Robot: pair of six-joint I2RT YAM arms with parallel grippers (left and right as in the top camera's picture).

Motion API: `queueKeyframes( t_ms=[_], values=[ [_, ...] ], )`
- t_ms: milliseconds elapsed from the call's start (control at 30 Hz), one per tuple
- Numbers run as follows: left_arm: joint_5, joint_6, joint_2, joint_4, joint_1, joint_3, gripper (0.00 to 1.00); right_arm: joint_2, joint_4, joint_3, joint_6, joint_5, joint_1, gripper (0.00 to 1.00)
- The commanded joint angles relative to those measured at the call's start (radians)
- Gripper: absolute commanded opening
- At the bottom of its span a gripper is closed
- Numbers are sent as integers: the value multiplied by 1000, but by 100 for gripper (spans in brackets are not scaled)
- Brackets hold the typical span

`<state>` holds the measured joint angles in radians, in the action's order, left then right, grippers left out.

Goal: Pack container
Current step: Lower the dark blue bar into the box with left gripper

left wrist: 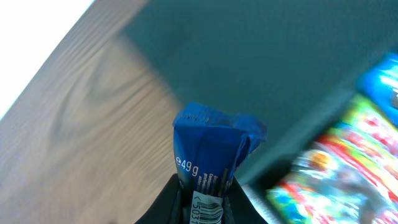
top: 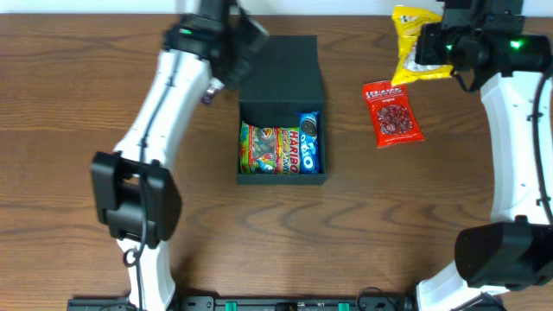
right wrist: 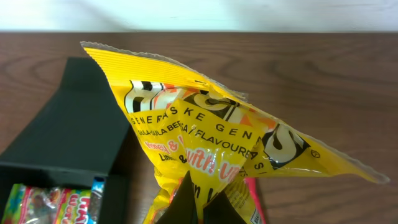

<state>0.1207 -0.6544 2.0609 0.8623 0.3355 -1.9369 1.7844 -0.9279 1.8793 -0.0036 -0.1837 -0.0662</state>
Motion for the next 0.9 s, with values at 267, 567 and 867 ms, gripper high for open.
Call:
queueKeyframes(
  t_ms=[267,567,867],
  values=[
    [27,-463,-4,57,185,26,6,-19,16,19,17,-5,-93,1],
    [57,-529,-4,-39,185,138,6,-19,21,19,14,-9,-97,1],
    [-185,-304,-5,-272,158,160,95,-19,6,19,13,-47,-97,1]
  ],
)
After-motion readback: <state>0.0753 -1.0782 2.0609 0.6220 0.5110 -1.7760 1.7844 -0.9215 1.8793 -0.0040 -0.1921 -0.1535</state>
